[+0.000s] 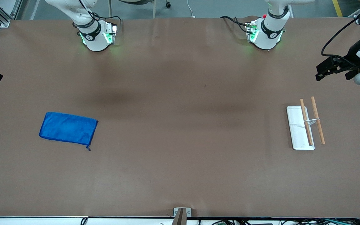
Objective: Right arm passes towel to left arm to hang
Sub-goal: 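Move the right gripper toward the blue towel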
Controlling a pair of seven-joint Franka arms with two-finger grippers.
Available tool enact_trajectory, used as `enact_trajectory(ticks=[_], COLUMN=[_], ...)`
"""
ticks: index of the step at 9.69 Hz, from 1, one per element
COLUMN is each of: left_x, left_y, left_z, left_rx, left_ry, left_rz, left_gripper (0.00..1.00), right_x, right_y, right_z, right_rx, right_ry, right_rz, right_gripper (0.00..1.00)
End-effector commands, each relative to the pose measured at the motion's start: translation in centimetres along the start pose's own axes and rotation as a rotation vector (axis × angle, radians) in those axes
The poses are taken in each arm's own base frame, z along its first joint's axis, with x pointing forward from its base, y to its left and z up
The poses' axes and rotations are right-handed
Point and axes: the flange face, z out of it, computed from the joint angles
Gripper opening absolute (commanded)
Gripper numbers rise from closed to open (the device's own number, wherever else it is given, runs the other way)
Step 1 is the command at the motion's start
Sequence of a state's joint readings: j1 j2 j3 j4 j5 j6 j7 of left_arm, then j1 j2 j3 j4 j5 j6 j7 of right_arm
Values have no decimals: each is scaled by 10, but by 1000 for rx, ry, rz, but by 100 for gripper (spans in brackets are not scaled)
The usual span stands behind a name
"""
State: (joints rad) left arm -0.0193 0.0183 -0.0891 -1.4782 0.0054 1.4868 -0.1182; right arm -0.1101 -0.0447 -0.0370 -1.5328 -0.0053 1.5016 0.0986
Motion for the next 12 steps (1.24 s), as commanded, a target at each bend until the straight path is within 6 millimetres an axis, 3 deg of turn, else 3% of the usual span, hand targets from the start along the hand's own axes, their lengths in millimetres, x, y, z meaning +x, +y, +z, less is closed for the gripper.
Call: enact_trajectory(ticks=[1,3,4,5,6,7,9,12], left_x=[5,10,12,12,19,26,28,16], left_y=[-2,3,1,-1,-4,-7,-10,-6], left_z=[17,15,9,9,22,31,23,17], left_rx=[13,11,13,13,16,31,66,29], left_ry=[-23,-18,-2,-2,-25,-36,28,38], left_rz=[-9,-2,-17,-42,-56,-103,-95,13], left_gripper=[100,100,100,100,100,100,99,98], right_x=[0,0,3,11,17,27,48,45], right_y=[2,2,7,13,15,18,17,16], right_z=[-2,-4,0,11,24,49,141,275], right_rx=[0,-4,-44,-69,-71,-71,-65,-59], right_ry=[-3,2,-4,-21,-38,-55,-75,-80], right_rz=[-8,-33,-149,-215,-208,-184,-193,-220], right_gripper=[100,100,100,100,100,100,100,100])
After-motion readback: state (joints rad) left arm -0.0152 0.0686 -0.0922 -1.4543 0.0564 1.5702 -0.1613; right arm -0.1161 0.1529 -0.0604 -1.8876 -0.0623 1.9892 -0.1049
